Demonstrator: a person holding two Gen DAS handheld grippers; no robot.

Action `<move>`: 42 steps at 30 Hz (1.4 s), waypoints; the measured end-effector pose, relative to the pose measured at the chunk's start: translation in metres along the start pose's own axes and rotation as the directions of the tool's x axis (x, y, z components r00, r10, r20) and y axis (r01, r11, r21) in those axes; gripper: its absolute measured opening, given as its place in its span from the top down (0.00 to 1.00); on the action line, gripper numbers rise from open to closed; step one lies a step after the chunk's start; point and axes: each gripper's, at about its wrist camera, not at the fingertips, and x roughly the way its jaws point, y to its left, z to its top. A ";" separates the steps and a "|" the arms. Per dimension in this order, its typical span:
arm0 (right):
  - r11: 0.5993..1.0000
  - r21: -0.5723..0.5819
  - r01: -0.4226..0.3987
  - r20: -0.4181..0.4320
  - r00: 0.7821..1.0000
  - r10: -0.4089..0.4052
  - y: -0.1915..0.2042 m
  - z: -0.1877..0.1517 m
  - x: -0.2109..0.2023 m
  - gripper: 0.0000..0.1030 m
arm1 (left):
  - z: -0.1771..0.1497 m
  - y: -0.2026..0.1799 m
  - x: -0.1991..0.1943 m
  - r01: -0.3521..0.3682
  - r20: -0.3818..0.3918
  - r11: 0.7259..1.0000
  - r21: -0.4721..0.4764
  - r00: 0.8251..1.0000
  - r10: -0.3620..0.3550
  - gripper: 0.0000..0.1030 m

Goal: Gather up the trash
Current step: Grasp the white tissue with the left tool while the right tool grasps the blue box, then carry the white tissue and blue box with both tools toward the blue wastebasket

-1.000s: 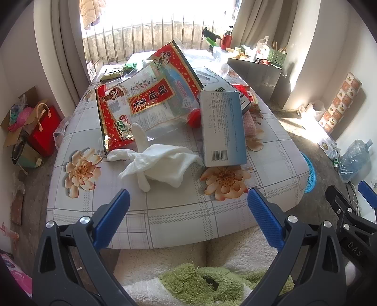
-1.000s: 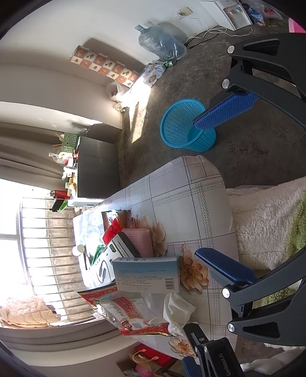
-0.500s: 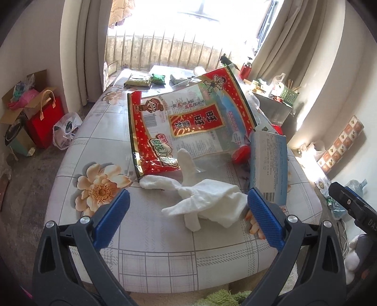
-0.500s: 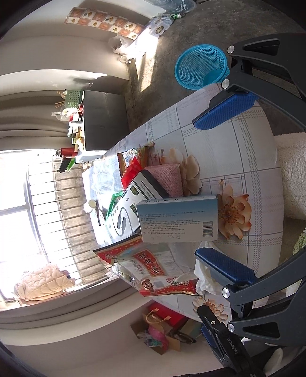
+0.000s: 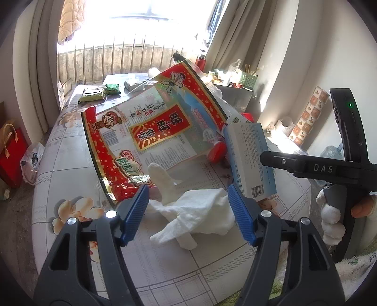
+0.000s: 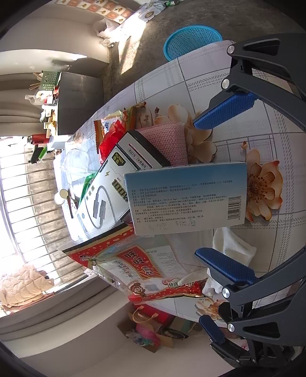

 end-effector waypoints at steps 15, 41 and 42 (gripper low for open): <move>0.996 -0.063 0.057 -0.104 0.992 -0.063 0.014 0.009 0.043 0.05 | -0.015 -0.002 0.060 0.015 -0.218 0.986 0.164 0.976 0.022 0.63; 0.988 0.057 -0.140 -0.024 0.990 0.142 -0.040 -0.010 -0.015 0.30 | -0.011 -0.029 -0.002 -0.014 -0.150 0.992 0.124 0.988 0.033 0.91; 0.987 0.067 -0.145 -0.014 0.989 0.146 -0.045 -0.013 -0.020 0.30 | -0.010 -0.032 -0.003 -0.012 -0.149 0.993 0.114 0.988 0.029 0.91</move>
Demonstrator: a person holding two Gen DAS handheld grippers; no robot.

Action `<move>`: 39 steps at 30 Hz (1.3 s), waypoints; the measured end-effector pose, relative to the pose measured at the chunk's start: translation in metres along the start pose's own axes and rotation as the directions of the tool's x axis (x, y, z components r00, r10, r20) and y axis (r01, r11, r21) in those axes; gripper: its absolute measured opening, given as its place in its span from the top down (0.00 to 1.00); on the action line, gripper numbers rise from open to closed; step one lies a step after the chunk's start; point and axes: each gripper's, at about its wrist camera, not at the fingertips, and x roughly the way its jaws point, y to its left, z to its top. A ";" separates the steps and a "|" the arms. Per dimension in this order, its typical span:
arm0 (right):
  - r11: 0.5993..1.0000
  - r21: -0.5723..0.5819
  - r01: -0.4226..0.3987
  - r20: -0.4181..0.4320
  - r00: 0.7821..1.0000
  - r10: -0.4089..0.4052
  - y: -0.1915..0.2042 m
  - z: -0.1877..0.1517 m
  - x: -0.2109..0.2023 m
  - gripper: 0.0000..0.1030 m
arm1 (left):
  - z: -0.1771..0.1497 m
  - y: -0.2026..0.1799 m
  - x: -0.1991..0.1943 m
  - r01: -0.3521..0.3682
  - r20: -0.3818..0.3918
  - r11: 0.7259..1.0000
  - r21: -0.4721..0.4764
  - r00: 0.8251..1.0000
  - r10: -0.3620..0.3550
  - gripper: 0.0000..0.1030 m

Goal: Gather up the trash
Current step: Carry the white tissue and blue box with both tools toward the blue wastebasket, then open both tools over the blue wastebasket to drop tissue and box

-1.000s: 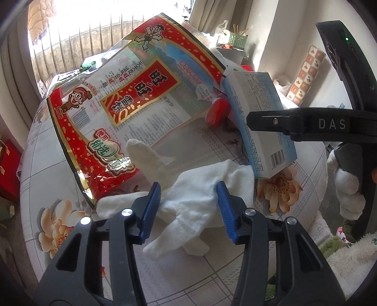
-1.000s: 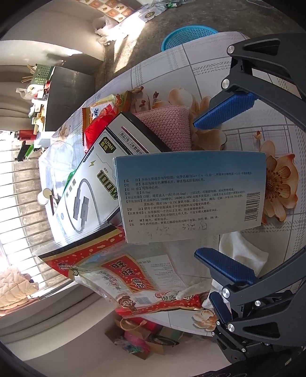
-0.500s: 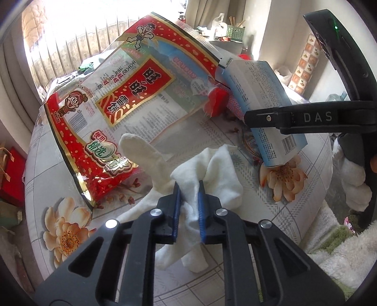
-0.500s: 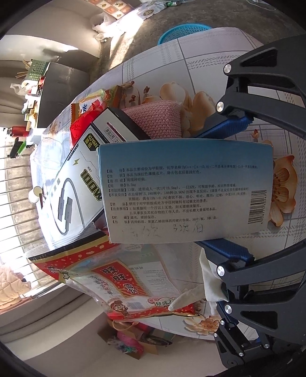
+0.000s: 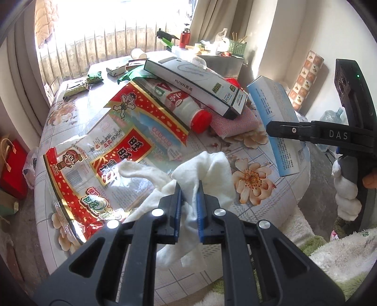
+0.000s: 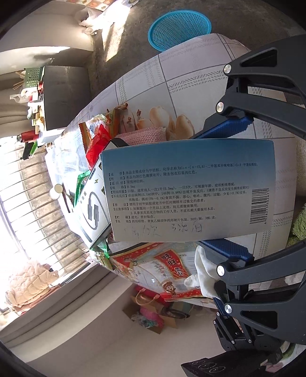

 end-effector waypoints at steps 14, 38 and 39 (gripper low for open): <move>0.970 0.240 0.034 0.175 0.982 -0.078 -0.114 -0.015 -0.078 0.30 | 0.069 -0.077 -0.001 0.190 0.069 0.981 0.039 0.979 -0.192 0.91; 0.398 0.911 -0.103 0.150 0.985 -0.089 -0.514 -0.035 0.027 0.29 | 0.227 -0.429 0.409 0.366 -0.557 0.929 0.055 0.784 -0.275 0.81; 0.386 0.917 -0.097 0.144 0.985 -0.094 -0.524 -0.035 0.035 0.26 | 0.228 -0.432 0.419 0.352 -0.552 0.935 0.043 0.788 -0.272 0.72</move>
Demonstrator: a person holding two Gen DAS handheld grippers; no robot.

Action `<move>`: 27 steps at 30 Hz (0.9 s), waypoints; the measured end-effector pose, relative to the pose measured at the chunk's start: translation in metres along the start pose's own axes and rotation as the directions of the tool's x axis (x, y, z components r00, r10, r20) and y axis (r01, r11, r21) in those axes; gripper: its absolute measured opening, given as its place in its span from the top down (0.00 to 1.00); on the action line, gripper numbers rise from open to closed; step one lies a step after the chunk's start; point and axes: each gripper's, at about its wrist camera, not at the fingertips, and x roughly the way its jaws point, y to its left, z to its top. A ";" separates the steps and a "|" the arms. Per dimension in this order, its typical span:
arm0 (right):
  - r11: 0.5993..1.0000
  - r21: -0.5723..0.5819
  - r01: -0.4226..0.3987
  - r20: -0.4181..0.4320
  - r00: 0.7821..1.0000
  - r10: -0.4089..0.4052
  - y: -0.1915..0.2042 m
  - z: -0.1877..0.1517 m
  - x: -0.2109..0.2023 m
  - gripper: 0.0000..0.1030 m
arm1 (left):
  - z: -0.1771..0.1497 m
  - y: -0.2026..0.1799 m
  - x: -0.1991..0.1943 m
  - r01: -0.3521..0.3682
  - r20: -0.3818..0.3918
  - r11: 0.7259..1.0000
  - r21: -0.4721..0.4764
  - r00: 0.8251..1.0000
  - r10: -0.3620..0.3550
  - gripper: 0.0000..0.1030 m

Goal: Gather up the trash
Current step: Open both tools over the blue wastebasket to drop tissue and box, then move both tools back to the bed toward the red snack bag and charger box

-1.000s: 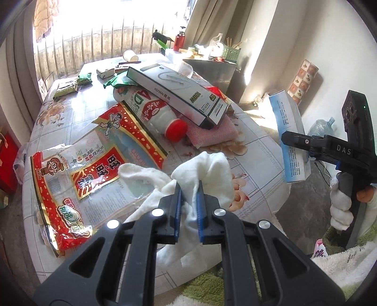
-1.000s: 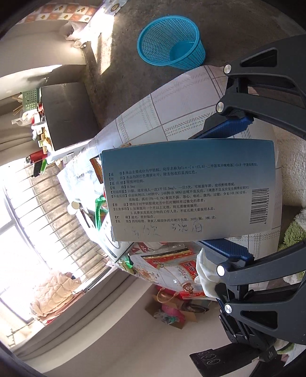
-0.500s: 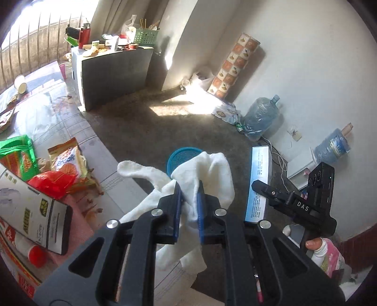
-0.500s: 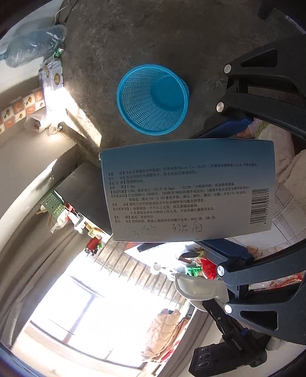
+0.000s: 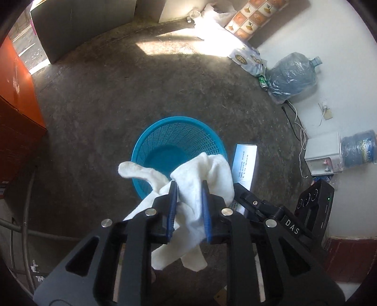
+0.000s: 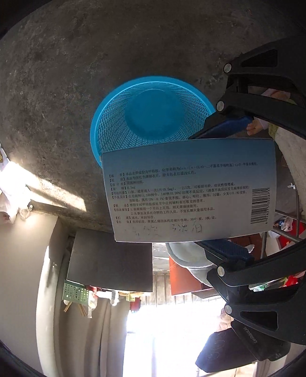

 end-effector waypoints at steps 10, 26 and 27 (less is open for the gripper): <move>0.998 0.055 0.002 0.041 0.999 -0.004 -0.029 0.011 0.011 0.22 | 0.000 0.002 -0.013 0.021 0.084 1.000 -0.002 0.996 -0.021 0.52; 0.962 -0.267 0.058 0.191 0.982 -0.006 0.030 -0.124 -0.141 0.22 | -0.154 -0.021 -0.219 0.036 0.372 0.958 0.283 0.917 -0.145 0.41; 0.953 -0.300 0.045 0.188 0.982 0.013 0.038 -0.136 -0.149 0.22 | -0.171 -0.015 -0.233 0.037 0.394 0.957 0.286 0.906 -0.153 0.41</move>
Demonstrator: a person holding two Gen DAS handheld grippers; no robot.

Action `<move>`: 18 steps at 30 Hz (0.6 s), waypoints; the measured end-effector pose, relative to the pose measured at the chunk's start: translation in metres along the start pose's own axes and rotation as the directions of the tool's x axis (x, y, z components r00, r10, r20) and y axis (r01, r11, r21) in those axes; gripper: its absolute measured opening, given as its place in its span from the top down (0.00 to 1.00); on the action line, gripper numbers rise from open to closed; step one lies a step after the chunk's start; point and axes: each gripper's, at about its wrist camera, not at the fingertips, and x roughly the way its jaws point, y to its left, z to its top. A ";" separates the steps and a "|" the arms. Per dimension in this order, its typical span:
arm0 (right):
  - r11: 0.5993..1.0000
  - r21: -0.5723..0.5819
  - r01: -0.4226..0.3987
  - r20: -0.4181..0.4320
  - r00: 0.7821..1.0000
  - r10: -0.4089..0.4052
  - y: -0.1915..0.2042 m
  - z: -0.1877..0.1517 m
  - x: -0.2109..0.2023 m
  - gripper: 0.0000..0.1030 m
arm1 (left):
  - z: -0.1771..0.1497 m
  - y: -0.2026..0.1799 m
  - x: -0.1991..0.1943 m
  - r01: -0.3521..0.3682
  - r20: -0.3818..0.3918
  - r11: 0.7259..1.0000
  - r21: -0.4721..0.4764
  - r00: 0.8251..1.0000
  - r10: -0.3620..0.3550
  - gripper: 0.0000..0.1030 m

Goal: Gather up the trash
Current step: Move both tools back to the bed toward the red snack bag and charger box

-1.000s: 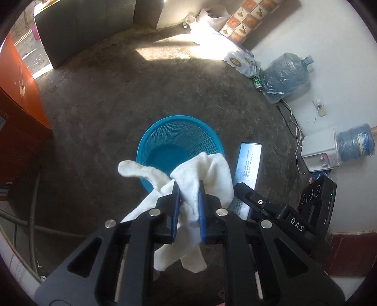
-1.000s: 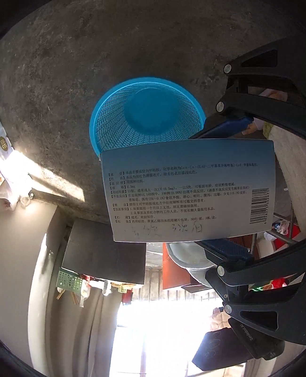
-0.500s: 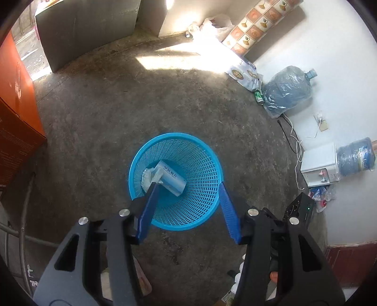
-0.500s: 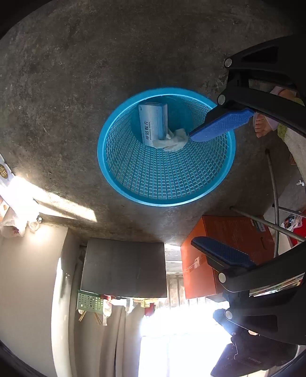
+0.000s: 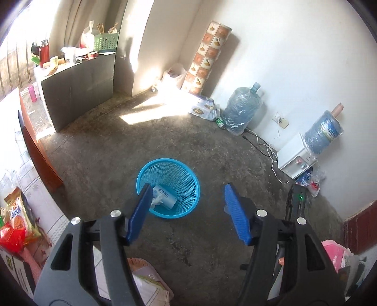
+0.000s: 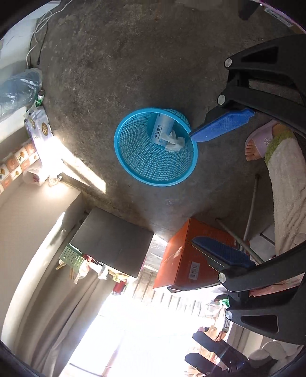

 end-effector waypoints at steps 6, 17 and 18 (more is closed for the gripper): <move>0.976 -0.190 -0.106 -0.033 0.994 0.101 0.064 -0.042 -0.042 0.22 | -0.079 0.023 -0.119 -0.050 0.136 0.998 -0.036 0.989 0.055 0.39; 0.790 -0.420 -0.447 -0.397 0.873 0.284 0.199 -0.155 -0.038 0.22 | -0.279 0.171 -0.298 -0.369 0.173 0.751 -0.547 0.829 0.533 0.38; 0.768 -0.415 -0.488 -0.448 0.844 0.294 0.211 -0.170 -0.032 0.22 | -0.295 0.183 -0.306 -0.382 0.153 0.706 -0.596 0.809 0.567 0.38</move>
